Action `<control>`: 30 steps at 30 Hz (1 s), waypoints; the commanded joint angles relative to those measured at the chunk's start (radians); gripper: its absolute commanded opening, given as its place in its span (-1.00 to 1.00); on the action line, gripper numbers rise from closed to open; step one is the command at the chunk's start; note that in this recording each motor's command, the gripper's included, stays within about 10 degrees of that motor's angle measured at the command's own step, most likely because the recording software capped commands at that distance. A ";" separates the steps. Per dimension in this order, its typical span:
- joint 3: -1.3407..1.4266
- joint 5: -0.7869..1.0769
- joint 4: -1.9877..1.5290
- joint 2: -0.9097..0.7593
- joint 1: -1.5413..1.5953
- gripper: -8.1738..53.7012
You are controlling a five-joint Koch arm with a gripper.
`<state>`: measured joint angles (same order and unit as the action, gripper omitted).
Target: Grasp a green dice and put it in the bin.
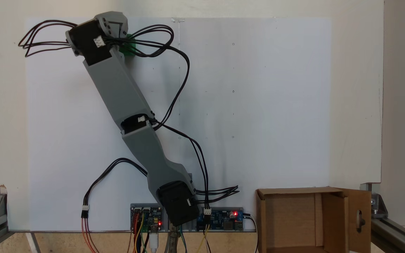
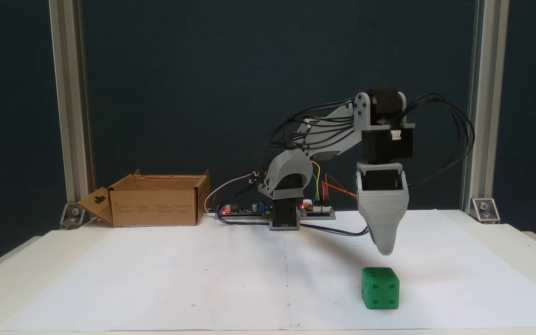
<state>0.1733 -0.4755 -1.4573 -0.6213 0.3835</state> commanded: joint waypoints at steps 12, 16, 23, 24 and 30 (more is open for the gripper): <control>-0.066 -0.060 -0.092 0.032 0.002 0.68; -0.064 -0.060 -0.078 0.040 0.000 0.66; -0.064 -0.058 -0.069 0.058 0.000 0.66; -0.064 -0.058 -0.069 0.058 0.000 0.66; -0.064 -0.060 -0.055 0.074 0.000 0.66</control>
<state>0.1733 -0.4755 -1.4573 -0.5354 0.3835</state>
